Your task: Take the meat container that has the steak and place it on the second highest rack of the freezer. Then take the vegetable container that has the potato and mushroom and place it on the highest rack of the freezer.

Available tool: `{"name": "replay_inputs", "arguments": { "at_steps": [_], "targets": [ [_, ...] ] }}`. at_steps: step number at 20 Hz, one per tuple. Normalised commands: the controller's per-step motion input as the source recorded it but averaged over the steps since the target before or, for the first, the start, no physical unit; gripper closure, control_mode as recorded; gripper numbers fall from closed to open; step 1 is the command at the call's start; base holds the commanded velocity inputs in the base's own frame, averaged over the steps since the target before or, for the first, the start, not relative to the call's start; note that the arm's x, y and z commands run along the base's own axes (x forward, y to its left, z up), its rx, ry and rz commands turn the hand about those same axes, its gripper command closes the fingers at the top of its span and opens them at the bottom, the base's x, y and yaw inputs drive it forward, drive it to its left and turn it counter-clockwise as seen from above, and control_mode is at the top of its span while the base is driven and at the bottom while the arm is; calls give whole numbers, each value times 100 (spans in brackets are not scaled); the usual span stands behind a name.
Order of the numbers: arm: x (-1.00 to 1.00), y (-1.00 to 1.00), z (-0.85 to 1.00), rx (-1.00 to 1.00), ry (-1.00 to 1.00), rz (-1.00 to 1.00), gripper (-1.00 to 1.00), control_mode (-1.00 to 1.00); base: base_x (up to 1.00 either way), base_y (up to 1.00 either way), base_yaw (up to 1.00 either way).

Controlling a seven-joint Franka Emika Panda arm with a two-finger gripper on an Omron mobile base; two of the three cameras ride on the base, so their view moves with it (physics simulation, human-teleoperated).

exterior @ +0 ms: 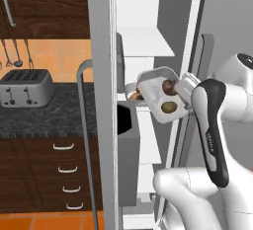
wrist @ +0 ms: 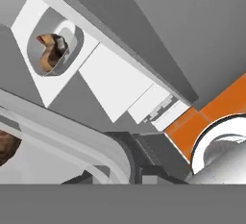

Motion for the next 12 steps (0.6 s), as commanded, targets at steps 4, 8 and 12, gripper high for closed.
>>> {"name": "replay_inputs", "arguments": {
  "at_steps": [4,8,12],
  "targets": [
    [95,20,100,11,0,-1,100,-100,0,0,0],
    [93,23,93,10,5,-6,100,-100,0,0,0],
    [100,19,65,7,29,-10,100,-100,0,0,0]
  ]
}}
